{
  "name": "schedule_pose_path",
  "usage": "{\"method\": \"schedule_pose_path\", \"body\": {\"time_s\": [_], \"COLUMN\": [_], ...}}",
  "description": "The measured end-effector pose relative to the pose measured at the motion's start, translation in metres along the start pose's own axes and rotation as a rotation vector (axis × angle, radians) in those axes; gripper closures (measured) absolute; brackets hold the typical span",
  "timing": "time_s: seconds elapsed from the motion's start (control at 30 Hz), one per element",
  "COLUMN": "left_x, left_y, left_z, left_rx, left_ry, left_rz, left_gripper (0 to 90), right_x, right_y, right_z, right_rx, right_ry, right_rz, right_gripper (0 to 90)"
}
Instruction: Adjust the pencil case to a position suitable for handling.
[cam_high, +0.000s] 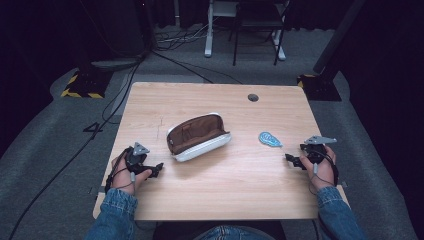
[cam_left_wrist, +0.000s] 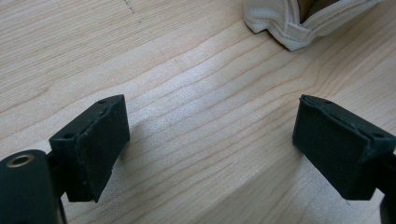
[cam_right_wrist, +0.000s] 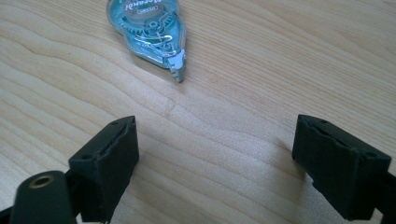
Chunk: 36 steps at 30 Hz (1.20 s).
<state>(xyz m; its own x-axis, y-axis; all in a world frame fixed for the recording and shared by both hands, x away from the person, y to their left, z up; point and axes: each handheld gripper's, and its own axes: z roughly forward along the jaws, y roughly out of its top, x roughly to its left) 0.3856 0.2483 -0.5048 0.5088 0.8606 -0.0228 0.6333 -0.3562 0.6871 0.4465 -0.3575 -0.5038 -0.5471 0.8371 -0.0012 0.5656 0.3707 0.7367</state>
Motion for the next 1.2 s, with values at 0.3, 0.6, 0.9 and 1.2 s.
{"method": "schedule_pose_path", "body": {"time_s": [0.3,0.6,0.9,1.2], "left_x": [0.004,0.001,-0.01,-0.018], "left_y": [0.001,0.013,0.029,0.041], "left_z": [-0.006,-0.024,-0.039,-0.048], "left_rx": [-0.007,-0.059,-0.105,-0.164], "left_ry": [-0.043,-0.05,-0.083,-0.106], "left_rz": [-0.04,-0.037,-0.013,0.003], "left_gripper": [20.9,26.0,26.5,26.3], "right_x": [0.0,0.0,0.0,0.0], "right_y": [0.0,0.001,0.001,0.001], "right_z": [0.0,0.0,0.0,0.0], "right_rx": [0.0,0.002,0.002,0.002], "right_ry": [0.004,0.004,0.004,0.004], "right_rz": [-0.004,-0.005,-0.005,-0.006], "right_gripper": [14.7,14.5,14.5,14.5]}}
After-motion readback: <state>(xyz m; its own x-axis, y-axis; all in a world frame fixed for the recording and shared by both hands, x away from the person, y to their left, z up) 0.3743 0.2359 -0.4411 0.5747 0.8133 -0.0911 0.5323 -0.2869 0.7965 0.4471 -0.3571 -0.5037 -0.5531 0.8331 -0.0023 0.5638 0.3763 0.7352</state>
